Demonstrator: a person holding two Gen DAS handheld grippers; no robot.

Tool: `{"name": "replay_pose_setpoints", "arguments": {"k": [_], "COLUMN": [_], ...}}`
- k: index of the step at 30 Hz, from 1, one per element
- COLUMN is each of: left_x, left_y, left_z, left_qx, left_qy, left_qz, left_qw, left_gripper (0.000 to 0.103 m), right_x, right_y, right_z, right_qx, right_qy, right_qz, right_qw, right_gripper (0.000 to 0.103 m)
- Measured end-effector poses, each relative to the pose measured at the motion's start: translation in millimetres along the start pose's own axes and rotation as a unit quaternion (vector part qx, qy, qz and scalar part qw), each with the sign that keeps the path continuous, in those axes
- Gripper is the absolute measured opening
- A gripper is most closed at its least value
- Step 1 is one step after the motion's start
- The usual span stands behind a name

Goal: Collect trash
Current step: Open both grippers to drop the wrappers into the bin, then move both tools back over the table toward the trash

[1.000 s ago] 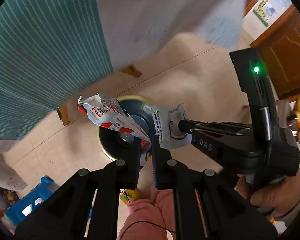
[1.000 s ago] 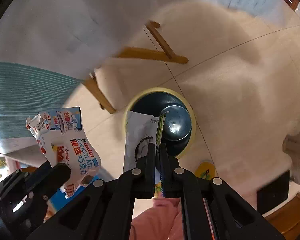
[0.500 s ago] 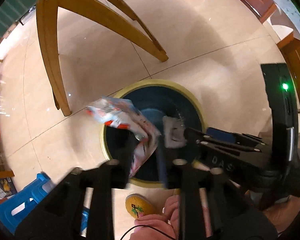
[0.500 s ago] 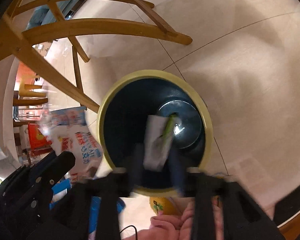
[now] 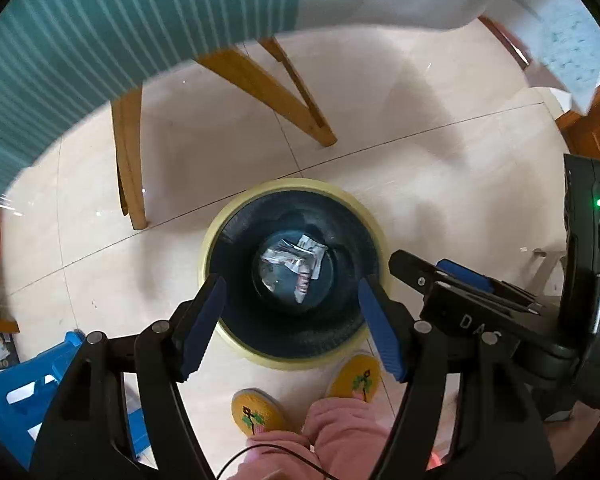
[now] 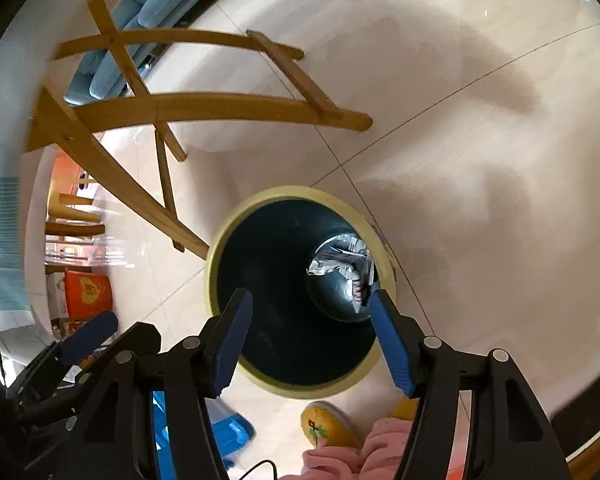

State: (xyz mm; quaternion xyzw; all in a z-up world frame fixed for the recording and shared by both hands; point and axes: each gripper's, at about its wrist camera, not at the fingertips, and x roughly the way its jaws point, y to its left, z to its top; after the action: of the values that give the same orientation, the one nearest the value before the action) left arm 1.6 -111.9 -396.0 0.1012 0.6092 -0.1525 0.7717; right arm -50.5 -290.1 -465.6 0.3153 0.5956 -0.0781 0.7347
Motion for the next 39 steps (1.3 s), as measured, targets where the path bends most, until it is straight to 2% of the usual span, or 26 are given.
{"name": "replay_pose_setpoints", "arguments": {"k": [7,16,22,26,34,39], "left_x": [-80,-243,-347,-400,-479,-504], "left_y": [-1,25,48,62,87,99], "left_z": [-5,-2,2,9,27,39], "left_qx": [0.009,0.030,0.040,0.032,0.033,0.021], "left_qy": [-0.018,-0.070,-0.112,-0.140,-0.221,-0.246], "left_qz": [-0.012,-0.036,-0.059,-0.071,-0.068,-0.066], "left_qw": [0.9997,0.9964,0.9912,0.9870,0.9724,0.9668], "left_gripper": [0.066,0.066,0.066,0.066,0.066,0.066], "right_x": [-67,-191,-285,-340,-415,-442], "right_y": [30,104,166,198,252,276], "right_z": [-14,-41,-63,-71,-69,-56], "right_qx": [-0.016,-0.050,-0.083,-0.095,-0.126,-0.134], "right_qy": [-0.018,-0.050,-0.090,-0.126,-0.188,-0.219], "right_qz": [-0.010,-0.014,-0.010,-0.008,-0.007,-0.003], "right_qw": [1.000,0.997,0.992,0.987,0.974,0.966], "right_gripper": [0.062,0.062,0.062,0.062,0.062,0.062]}}
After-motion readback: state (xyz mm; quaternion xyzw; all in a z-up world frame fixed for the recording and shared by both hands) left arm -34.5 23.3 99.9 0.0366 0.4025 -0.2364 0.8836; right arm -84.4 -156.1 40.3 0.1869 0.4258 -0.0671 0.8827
